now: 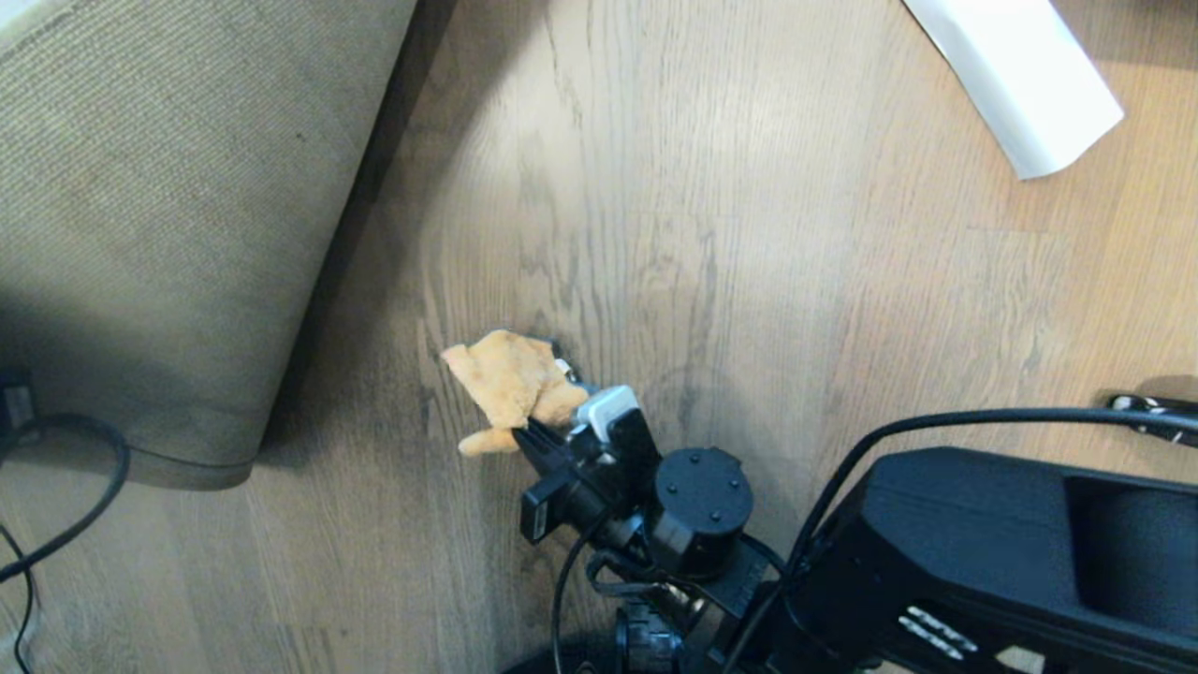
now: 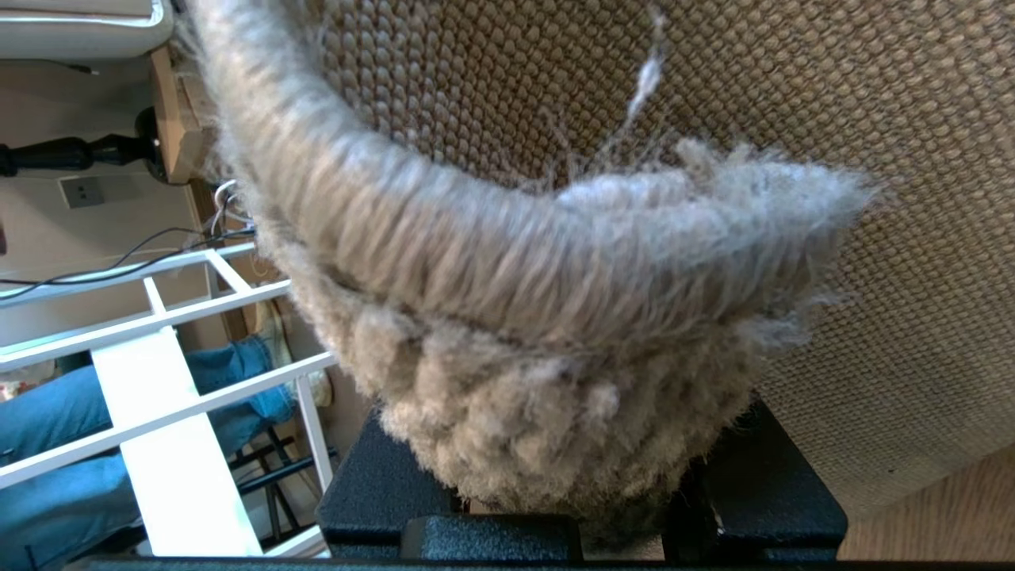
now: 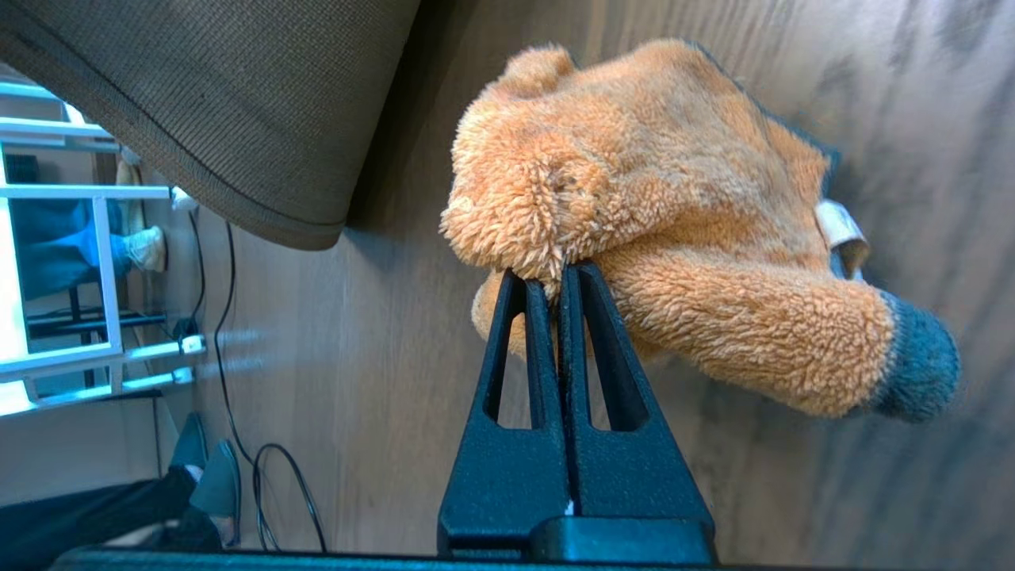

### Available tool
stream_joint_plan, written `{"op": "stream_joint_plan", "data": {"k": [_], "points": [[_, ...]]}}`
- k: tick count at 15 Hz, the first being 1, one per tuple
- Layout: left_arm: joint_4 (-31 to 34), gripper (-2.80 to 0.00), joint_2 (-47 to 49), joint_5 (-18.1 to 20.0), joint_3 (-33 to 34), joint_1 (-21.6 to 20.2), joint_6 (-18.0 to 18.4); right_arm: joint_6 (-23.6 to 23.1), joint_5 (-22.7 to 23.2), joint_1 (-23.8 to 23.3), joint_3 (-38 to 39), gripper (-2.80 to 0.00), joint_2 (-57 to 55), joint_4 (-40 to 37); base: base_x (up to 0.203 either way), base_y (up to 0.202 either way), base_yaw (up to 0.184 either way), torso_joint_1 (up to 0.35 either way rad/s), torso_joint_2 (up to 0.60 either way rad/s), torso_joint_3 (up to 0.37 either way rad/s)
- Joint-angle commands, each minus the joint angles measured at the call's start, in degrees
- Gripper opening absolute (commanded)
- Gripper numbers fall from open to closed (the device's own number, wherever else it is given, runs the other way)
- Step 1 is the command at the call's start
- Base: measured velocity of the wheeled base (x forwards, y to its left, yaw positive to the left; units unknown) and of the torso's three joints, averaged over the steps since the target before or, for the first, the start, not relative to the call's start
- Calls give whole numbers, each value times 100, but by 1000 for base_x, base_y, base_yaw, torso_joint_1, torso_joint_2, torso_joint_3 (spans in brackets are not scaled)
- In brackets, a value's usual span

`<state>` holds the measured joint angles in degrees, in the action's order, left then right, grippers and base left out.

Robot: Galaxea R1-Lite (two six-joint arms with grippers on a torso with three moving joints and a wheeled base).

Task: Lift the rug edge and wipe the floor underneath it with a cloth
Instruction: Wipe the floor under the carpet with a rag

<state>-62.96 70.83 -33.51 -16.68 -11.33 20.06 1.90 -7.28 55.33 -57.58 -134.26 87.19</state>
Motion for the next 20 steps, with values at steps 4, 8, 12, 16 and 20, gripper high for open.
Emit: {"op": "stream_joint_plan", "data": {"k": [4,8,12,16,20], "points": [[-139,-280,-16,-24,95,-1,15,19,-28,62,-582,-280,-729,277,0,0,0,0,0,0],[-147,-280,1,-24,121,8,15,26,-33,65,-940,-280,-1092,277,0,0,0,0,0,0],[-147,-280,1,-24,130,8,15,39,-20,79,-1571,-280,-1477,277,0,0,0,0,0,0],[-147,-280,1,-22,130,8,15,38,-29,94,-1710,-280,-1740,277,0,0,0,0,0,0],[-147,-280,1,-24,192,8,6,39,-93,-129,-1778,-280,-1932,277,0,0,0,0,0,0]]}}
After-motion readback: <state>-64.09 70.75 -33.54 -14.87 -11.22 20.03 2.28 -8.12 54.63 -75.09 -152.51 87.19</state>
